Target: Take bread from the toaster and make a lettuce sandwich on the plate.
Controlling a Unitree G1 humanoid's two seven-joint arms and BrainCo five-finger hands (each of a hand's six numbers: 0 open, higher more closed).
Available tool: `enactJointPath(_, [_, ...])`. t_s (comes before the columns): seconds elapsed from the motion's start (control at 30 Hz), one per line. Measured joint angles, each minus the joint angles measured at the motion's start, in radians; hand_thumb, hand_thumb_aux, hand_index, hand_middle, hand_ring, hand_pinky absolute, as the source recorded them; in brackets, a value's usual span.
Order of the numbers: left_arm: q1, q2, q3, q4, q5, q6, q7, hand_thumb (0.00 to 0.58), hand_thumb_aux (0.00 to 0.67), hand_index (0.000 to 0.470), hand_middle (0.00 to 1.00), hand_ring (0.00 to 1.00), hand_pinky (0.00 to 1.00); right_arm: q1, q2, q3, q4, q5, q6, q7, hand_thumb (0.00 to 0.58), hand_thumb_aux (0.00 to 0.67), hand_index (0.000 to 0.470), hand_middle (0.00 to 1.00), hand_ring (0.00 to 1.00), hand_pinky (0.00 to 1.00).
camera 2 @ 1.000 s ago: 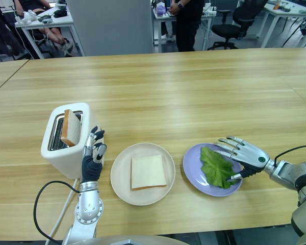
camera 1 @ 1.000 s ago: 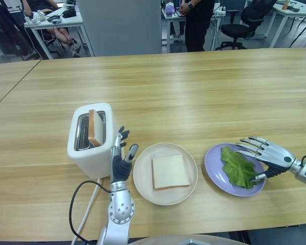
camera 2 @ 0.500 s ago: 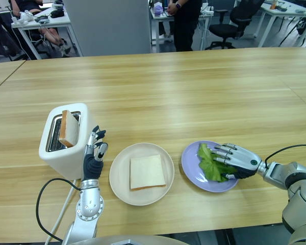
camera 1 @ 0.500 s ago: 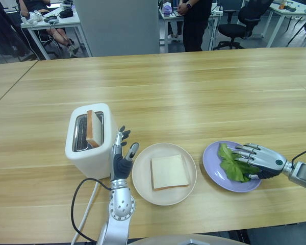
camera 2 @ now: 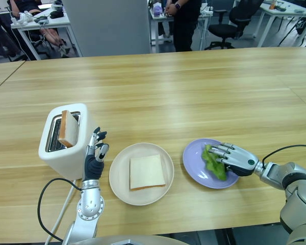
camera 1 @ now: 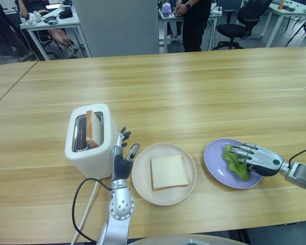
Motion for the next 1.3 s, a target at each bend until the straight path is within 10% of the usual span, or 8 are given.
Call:
enactJointPath(0.33, [-0.001,-0.001,-0.002,-0.003,0.001,0.001,-0.006,0.000,0.000,0.000,0.23,0.23,0.23,-0.037,-0.092,-0.191,-0.128,0.229,-0.159,0.111,0.580,0.670,0.460,0.11,0.11,0.11])
enactJointPath(0.63, [-0.016,0.003,-0.003,-0.004,0.001,0.002,-0.025,0.000,0.000,0.000,0.23,0.23,0.23,0.112,0.004,-0.382,-0.320,0.699,-0.350,0.591,0.580,0.670,0.460,0.10,0.10,0.10])
enactJointPath(0.93, [-0.033,0.002,-0.002,-0.001,0.000,0.001,-0.031,0.000,0.000,0.000,0.22,0.22,0.22,0.263,0.217,-0.476,-0.674,1.080,-0.126,1.099,0.580,0.670,0.460,0.05,0.05,0.05])
enactJointPath(1.3, [-0.047,0.001,-0.016,0.022,0.000,-0.002,-0.032,0.000,0.000,0.000,0.22,0.22,0.22,0.274,0.486,-0.508,-0.753,1.042,0.100,1.277,0.580,0.670,0.460,0.00,0.00,0.00])
